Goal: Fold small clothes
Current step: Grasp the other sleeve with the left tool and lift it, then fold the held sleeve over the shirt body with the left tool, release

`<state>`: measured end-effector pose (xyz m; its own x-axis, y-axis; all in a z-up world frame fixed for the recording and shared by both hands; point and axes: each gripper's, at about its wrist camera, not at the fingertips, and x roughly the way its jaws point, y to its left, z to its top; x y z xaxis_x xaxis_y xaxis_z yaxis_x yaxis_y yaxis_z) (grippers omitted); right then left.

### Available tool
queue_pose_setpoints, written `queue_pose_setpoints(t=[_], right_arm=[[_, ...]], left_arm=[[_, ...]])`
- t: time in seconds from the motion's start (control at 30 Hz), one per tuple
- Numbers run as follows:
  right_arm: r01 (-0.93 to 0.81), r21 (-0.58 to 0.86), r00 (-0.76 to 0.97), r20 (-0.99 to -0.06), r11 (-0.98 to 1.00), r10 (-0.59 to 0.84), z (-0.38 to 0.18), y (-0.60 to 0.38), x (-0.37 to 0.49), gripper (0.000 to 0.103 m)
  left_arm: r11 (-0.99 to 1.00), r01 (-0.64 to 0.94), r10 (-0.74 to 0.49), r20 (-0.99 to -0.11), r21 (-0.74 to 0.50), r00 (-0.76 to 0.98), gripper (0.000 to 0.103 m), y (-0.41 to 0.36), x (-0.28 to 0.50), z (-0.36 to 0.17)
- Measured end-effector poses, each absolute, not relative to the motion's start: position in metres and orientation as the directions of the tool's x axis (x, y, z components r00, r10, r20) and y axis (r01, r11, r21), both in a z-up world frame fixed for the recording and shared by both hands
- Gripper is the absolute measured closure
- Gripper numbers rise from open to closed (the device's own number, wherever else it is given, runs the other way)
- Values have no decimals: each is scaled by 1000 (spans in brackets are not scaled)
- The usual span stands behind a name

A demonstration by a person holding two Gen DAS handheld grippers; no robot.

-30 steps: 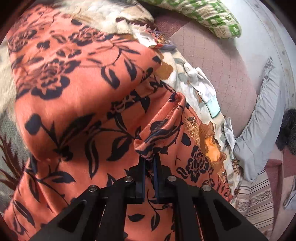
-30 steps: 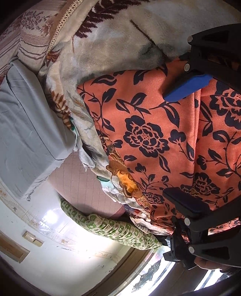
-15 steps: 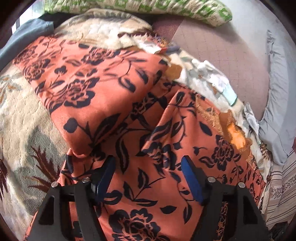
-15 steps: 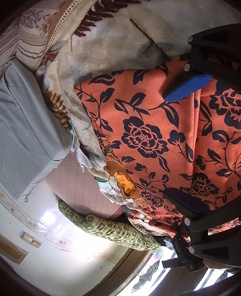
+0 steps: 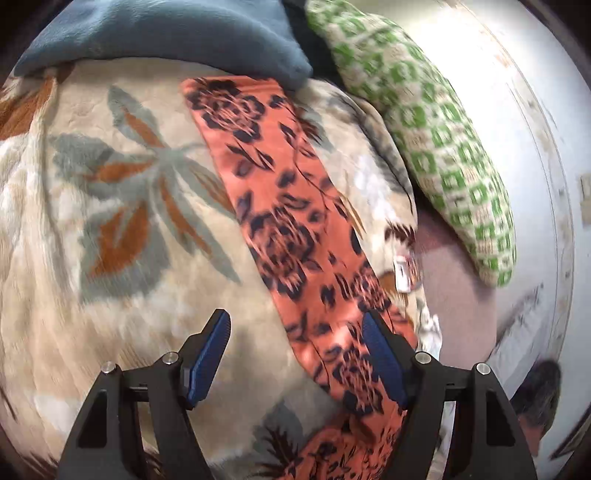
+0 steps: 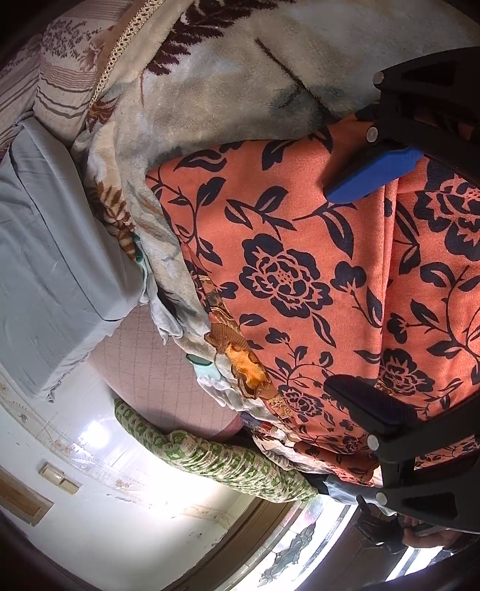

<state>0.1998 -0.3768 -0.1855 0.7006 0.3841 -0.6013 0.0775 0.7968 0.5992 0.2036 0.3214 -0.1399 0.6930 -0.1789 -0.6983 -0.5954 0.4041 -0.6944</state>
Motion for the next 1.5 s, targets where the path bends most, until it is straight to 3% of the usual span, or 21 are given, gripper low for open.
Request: queue_pose_setpoints(t=[0.23, 0.53, 0.57, 0.6, 0.63, 0.7, 0.87, 1.03, 1.17, 1.27, 1.33, 1.4, 1.5], right_arm=[[65, 548, 702, -619, 834, 351, -188, -370, 202, 6], [55, 497, 700, -637, 866, 321, -188, -362, 205, 3], [55, 498, 701, -637, 866, 321, -188, -362, 205, 3], [56, 499, 701, -637, 865, 322, -188, -361, 205, 3], [56, 499, 700, -637, 865, 322, -188, -362, 205, 3], [54, 502, 701, -635, 863, 325, -188, -362, 205, 3], [56, 543, 701, -619, 838, 354, -187, -369, 204, 3], [66, 624, 706, -581, 779, 405, -182, -380, 199, 3], [74, 694, 720, -535, 717, 443, -177, -394, 192, 3], [79, 730, 741, -498, 679, 449, -171, -407, 187, 3], [88, 753, 758, -475, 652, 447, -168, -417, 184, 3], [102, 776, 772, -457, 622, 443, -168, -427, 182, 3], [142, 790, 776, -463, 597, 428, -174, -439, 181, 3]], left_arm=[[321, -644, -84, -698, -695, 711, 29, 421, 226, -158], [378, -642, -50, -707, -667, 705, 31, 447, 261, -163], [396, -657, -36, -726, -642, 687, 49, 445, 262, -159], [436, -668, -28, -751, -603, 659, 103, 443, 268, -156], [465, -679, -26, -775, -568, 631, 97, 440, 272, -153], [520, -666, 7, -777, -535, 629, 99, 425, 275, -136], [739, -423, -47, -666, -525, 744, 99, 329, 299, -43], [863, 16, -302, -491, -504, 817, 99, 154, 296, 52], [825, 301, -517, -422, -479, 745, 99, 9, 274, 73], [777, 410, -619, -458, -478, 638, 98, -85, 259, 36], [762, 442, -648, -564, -474, 512, 90, -140, 256, -12], [758, 434, -642, -673, -486, 367, 48, -175, 253, -66], [802, 346, -579, -776, -486, 252, 44, -169, 249, -111]])
